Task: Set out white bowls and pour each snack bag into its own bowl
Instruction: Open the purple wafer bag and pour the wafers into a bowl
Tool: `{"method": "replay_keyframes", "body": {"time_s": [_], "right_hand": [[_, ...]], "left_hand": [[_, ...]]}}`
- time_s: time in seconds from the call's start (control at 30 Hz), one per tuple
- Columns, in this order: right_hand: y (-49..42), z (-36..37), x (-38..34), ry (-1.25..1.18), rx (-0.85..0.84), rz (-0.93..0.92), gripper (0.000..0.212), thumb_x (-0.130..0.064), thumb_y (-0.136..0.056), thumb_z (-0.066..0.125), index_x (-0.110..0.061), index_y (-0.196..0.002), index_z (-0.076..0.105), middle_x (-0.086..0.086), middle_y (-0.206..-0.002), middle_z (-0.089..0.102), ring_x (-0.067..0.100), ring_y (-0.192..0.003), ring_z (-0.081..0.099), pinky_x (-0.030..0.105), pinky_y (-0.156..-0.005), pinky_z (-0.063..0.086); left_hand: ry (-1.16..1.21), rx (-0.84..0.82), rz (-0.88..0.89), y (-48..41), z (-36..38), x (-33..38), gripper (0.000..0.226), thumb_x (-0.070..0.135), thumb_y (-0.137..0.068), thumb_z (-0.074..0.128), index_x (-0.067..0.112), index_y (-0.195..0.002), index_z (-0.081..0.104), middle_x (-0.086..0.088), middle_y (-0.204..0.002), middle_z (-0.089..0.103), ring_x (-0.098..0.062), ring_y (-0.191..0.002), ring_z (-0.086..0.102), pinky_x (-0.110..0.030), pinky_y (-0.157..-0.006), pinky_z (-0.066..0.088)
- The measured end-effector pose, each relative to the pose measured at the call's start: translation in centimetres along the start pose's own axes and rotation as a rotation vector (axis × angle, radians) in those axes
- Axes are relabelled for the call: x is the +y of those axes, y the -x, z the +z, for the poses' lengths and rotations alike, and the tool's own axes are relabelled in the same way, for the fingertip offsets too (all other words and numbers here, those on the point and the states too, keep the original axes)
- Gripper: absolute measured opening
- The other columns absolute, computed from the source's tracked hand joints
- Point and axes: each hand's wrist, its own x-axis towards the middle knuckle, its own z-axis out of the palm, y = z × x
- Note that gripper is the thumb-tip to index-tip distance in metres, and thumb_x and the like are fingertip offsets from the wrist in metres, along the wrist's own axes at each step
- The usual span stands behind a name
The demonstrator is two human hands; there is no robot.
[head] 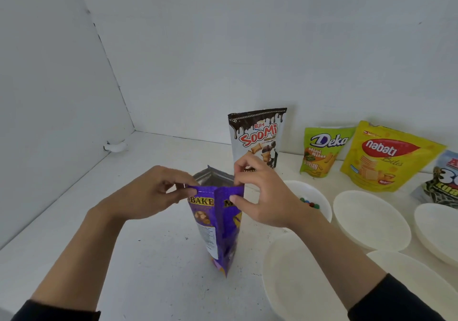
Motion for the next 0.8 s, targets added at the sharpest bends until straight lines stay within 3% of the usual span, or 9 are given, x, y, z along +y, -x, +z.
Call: {"method": "replay_keyframes", "body": {"time_s": [0.07, 0.13, 0.23, 0.3, 0.37, 0.47, 0.57, 0.67, 0.8], "right_hand": [[-0.3, 0.2, -0.3, 0.045, 0.007, -0.032, 0.018, -0.026, -0.084, 0.076, -0.022, -0.078, 0.061, -0.011, -0.114, 0.049, 0.007, -0.113, 0.045, 0.018, -0.091, 0.035], [-0.5, 0.3, -0.4, 0.065, 0.005, -0.059, 0.017, -0.028, -0.085, 0.077, -0.018, -0.076, 0.066, -0.009, -0.123, 0.05, 0.005, -0.122, 0.043, 0.021, -0.098, 0.034], [-0.6, 0.6, -0.6, 0.037, 0.029, -0.076, 0.015, -0.025, -0.089, 0.073, -0.015, -0.078, 0.07, -0.008, -0.126, 0.051, 0.005, -0.124, 0.046, 0.021, -0.098, 0.039], [-0.8, 0.6, -0.9, 0.001, 0.085, -0.075, 0.015, -0.024, -0.092, 0.071, -0.013, -0.083, 0.07, -0.007, -0.124, 0.053, 0.003, -0.117, 0.051, 0.017, -0.087, 0.046], [-1.1, 0.4, -1.3, -0.008, 0.171, -0.085, 0.014, -0.021, -0.092, 0.071, -0.009, -0.086, 0.07, -0.002, -0.118, 0.057, 0.005, -0.105, 0.056, 0.013, -0.076, 0.048], [-1.7, -0.2, -2.0, 0.009, 0.324, -0.077, 0.015, -0.018, -0.093, 0.069, -0.004, -0.087, 0.069, 0.002, -0.105, 0.062, 0.012, -0.097, 0.059, 0.024, -0.079, 0.051], [-2.2, -1.0, -2.6, -0.033, 0.443, -0.04, 0.016, -0.017, -0.095, 0.067, -0.002, -0.088, 0.068, 0.003, -0.099, 0.062, 0.017, -0.093, 0.061, 0.031, -0.079, 0.052], [-2.5, -1.9, -3.2, -0.08, 0.547, 0.065, 0.015, -0.019, -0.095, 0.067, -0.005, -0.088, 0.067, 0.002, -0.097, 0.062, 0.014, -0.09, 0.061, 0.023, -0.076, 0.05], [-2.7, -3.0, -3.7, -0.187, 0.567, 0.185, 0.015, -0.022, -0.096, 0.067, -0.011, -0.086, 0.065, -0.003, -0.092, 0.057, 0.015, -0.085, 0.061, 0.022, -0.071, 0.047]], "left_hand": [[-0.046, 0.061, 0.042, -0.2, 0.7, -0.1, 0.018, 0.021, -0.098, 0.061, 0.025, -0.11, 0.074, 0.017, -0.101, 0.07, -0.013, -0.084, 0.065, -0.027, -0.06, 0.051], [-0.023, 0.139, 0.055, -0.6, 1.8, 0.1, 0.018, 0.017, -0.099, 0.059, 0.025, -0.107, 0.074, 0.012, -0.117, 0.067, -0.017, -0.093, 0.066, -0.034, -0.067, 0.054], [0.097, 0.269, 0.019, -0.8, 3.3, 0.8, 0.018, 0.024, -0.098, 0.057, 0.026, -0.111, 0.07, 0.01, -0.135, 0.057, -0.02, -0.106, 0.064, -0.024, -0.078, 0.054], [0.214, 0.328, -0.038, -0.6, 4.1, 1.0, 0.027, 0.033, -0.096, 0.056, 0.028, -0.121, 0.065, 0.01, -0.14, 0.052, -0.018, -0.111, 0.064, -0.023, -0.084, 0.055], [0.367, 0.352, -0.091, -0.4, 4.7, 1.5, 0.036, 0.042, -0.096, 0.055, 0.028, -0.129, 0.059, 0.008, -0.139, 0.056, -0.021, -0.117, 0.064, -0.027, -0.087, 0.058], [0.568, 0.372, -0.101, -0.1, 6.0, 2.8, 0.036, 0.036, -0.097, 0.057, 0.024, -0.13, 0.052, 0.005, -0.131, 0.063, -0.024, -0.116, 0.066, -0.031, -0.086, 0.059], [0.706, 0.376, -0.096, 0.1, 7.7, 3.6, 0.041, 0.029, -0.094, 0.062, 0.032, -0.129, 0.042, 0.0, -0.125, 0.065, -0.022, -0.118, 0.064, -0.038, -0.088, 0.059], [0.593, 0.453, -0.085, 0.2, 9.7, 3.4, 0.047, 0.023, -0.092, 0.069, 0.04, -0.125, 0.039, 0.003, -0.124, 0.062, -0.021, -0.114, 0.064, -0.042, -0.084, 0.06], [0.443, 0.576, -0.14, 0.2, 12.0, 2.5, 0.036, 0.026, -0.092, 0.07, 0.029, -0.122, 0.051, 0.001, -0.114, 0.059, -0.021, -0.085, 0.06, -0.042, -0.081, 0.056]]}}
